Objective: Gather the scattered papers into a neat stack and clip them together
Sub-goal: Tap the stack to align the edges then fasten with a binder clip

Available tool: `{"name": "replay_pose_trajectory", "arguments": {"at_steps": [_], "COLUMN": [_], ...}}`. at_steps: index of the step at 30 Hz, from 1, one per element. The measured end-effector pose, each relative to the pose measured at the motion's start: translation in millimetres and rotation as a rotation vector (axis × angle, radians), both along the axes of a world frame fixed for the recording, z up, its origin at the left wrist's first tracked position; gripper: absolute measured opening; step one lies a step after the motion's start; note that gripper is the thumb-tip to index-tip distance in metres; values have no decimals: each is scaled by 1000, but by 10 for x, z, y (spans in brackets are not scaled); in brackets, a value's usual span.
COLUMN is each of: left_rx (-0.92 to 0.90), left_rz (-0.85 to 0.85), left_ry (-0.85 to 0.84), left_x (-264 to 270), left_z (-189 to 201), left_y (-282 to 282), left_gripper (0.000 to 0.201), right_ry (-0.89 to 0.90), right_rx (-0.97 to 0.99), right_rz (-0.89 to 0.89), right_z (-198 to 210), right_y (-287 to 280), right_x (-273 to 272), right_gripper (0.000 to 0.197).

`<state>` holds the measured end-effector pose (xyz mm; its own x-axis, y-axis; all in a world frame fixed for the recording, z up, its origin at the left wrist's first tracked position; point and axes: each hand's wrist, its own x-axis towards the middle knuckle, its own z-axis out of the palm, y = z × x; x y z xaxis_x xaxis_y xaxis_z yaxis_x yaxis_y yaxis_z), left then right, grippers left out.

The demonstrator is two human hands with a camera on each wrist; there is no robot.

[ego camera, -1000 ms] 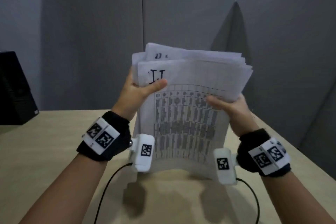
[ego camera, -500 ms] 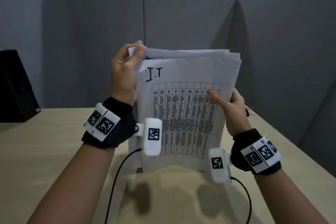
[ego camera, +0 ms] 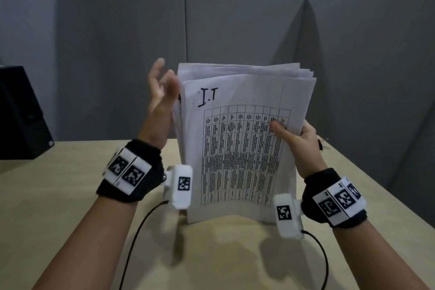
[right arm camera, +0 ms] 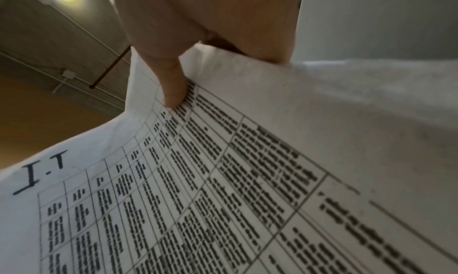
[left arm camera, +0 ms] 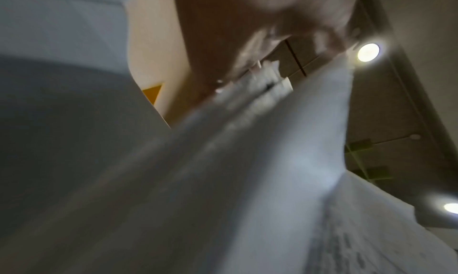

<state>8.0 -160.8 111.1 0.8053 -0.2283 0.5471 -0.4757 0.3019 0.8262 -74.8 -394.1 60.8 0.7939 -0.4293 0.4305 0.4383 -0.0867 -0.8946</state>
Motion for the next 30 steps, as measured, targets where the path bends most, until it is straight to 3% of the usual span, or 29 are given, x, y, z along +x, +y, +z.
{"name": "replay_pose_trajectory", "arguments": {"at_steps": [2, 3, 5, 7, 8, 10, 11, 13, 14, 16, 18, 21, 25, 28, 30], "left_rx": [86, 188, 337, 245, 175, 97, 90, 98, 129, 187, 172, -3, -74, -79, -137], "left_rz": [-61, -78, -20, 48, 65, 78, 54, -45, -86, -41, 62, 108, 151, 195, 199], "left_ry": [-43, -69, -29, 91, 116, 116, 106, 138, 152, 132, 63, 14, 5, -51, -44], "left_x": [12, 32, 27, 55, 64, 92, 115, 140, 132, 91, 12, -57, -102, -135, -127], "left_z": [-172, -255, -310, -219, -147, -16, 28, 49, 41, 7, 24, 154, 344, 313, 273], "left_y": [79, 79, -9, -87, -99, -102, -93, -57, -37, -33, -67, -92, -92, -118, -104], "left_gripper": [137, 147, 154, 140, 122, 93, 93, 102, 97, 65, 41, 37, 7, 17, 18], "right_ry": [13, 39, 54, -2, -25, -64, -76, -76, -66, -41, -69, -144, -280, -327, -366], "right_rx": [8, 6, 14, 50, 61, 77, 80, 38, 9, -31, -19, 16, -80, -255, -260], "right_rz": [40, 59, 69, 29, 6, -19, -20, 10, 27, 35, 15, 15, -73, -116, -159], "right_z": [-13, -36, -88, -155, -186, -221, -233, -241, -226, -135, 34, 361, 721, 813, 771], "right_y": [-7, 0, 53, 101, 116, 122, 113, 110, 119, 147, 163, 211, 236, 238, 201], "right_x": [-7, 9, 38, 57, 67, 56, 43, 21, 4, -16, -16, -45, -49, -16, 1], "right_gripper": [42, 48, 42, 43, 43, 17, 11, 21, 39, 60, 58, 56, 39, 25, 24]}}
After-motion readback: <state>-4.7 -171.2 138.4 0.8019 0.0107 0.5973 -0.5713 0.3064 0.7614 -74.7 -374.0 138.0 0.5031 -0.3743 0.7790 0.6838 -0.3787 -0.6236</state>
